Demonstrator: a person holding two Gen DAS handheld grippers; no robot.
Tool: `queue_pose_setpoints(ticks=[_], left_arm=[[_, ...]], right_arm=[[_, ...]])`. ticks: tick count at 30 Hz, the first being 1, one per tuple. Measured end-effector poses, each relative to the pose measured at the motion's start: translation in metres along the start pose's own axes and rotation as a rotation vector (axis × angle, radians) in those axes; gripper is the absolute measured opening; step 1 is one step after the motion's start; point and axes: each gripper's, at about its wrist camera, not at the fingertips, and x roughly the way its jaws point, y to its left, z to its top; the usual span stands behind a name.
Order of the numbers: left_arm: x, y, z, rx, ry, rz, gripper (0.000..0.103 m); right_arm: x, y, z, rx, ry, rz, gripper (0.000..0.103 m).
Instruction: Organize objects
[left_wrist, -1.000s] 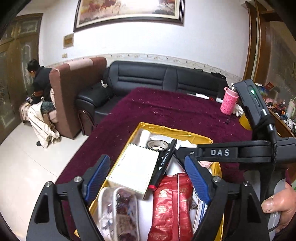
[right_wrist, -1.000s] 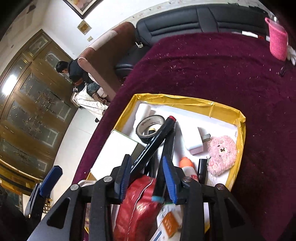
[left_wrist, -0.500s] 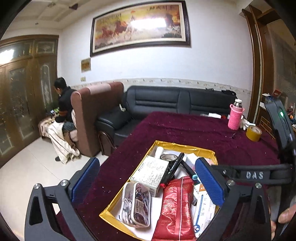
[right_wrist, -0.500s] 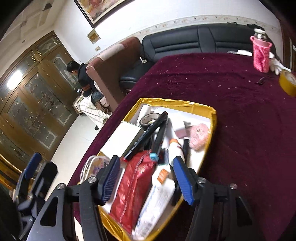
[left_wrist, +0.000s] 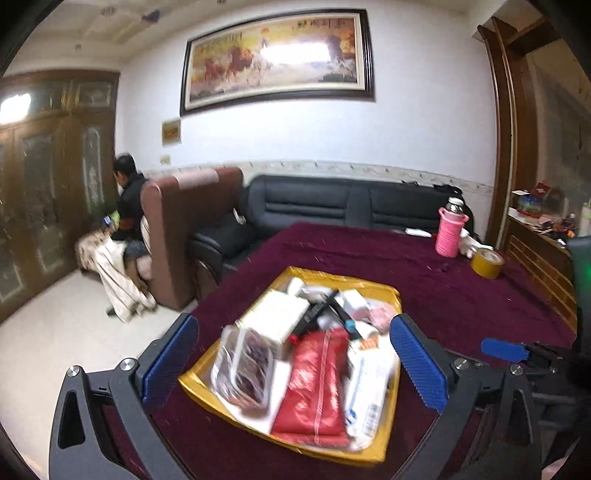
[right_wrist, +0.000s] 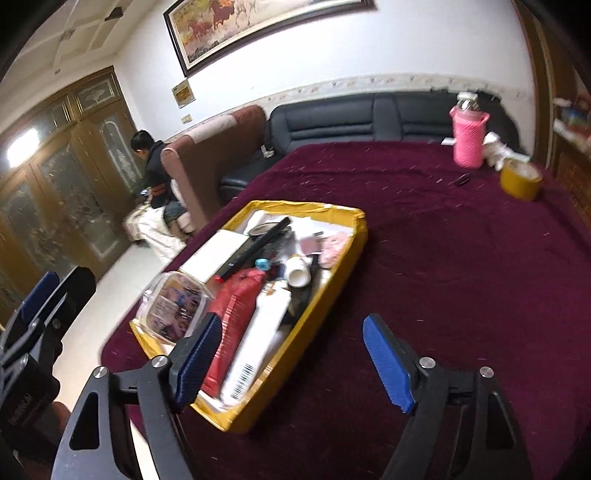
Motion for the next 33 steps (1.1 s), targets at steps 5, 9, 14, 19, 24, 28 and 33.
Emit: queue_pose_setpoints(ticks=[5,9,14,19,24,28,33], left_arm=[[0.009,0.002,-0.014,-0.011,0.071,0.009,0.103],[0.015,0.008,-0.023,-0.035,0.101,0.028,0.103],[0.018,0.009,-0.026,-0.045,0.105,0.006,0.103],[0.023,0.003,-0.029,-0.001,0.112,0.021,0.103],[0.031,0.002,-0.034,0.019,0.124,0.061,0.103],[0.038,0.005,-0.036,0.023,0.141,0.100,0.103],[0.044,0.014,-0.038,-0.013,0.168,0.106,0.103]], right_arm=[[-0.014,0.008,-0.022,-0.065,-0.069,-0.096,0.093],[-0.018,0.009,-0.032,-0.073,-0.093,-0.126,0.095],[-0.016,0.003,-0.038,-0.056,-0.091,-0.121,0.095],[-0.010,0.008,-0.044,-0.088,-0.094,-0.162,0.095],[-0.002,0.020,-0.051,-0.159,-0.099,-0.230,0.096],[0.002,0.030,-0.054,-0.209,-0.109,-0.278,0.097],[0.006,0.040,-0.055,-0.253,-0.114,-0.296,0.099]])
